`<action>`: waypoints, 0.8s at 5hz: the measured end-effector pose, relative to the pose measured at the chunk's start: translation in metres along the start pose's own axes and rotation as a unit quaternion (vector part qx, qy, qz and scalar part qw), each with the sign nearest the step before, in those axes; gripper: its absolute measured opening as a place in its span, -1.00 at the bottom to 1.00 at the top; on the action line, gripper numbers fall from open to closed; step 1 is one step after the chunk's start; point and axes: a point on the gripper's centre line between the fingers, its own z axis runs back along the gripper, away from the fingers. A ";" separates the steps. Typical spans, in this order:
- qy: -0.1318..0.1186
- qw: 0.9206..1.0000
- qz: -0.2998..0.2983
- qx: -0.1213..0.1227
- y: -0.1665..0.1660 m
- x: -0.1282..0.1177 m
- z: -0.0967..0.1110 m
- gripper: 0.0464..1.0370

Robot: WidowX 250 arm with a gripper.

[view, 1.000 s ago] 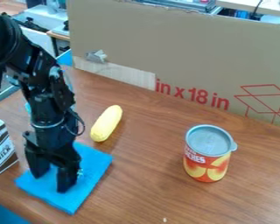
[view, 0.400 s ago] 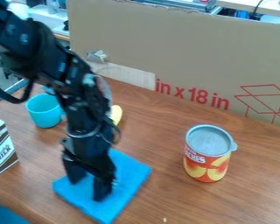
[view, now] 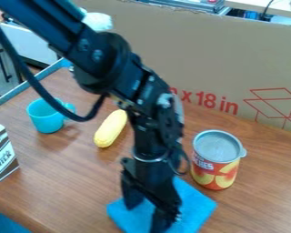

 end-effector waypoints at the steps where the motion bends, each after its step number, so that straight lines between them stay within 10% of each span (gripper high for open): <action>1: 0.001 1.000 0.011 -0.022 -0.012 0.008 0.000 0.93; 3: 0.020 0.995 0.088 0.043 0.001 -0.014 0.022 0.93; 4: -0.014 0.990 0.109 0.090 0.012 -0.025 0.068 0.93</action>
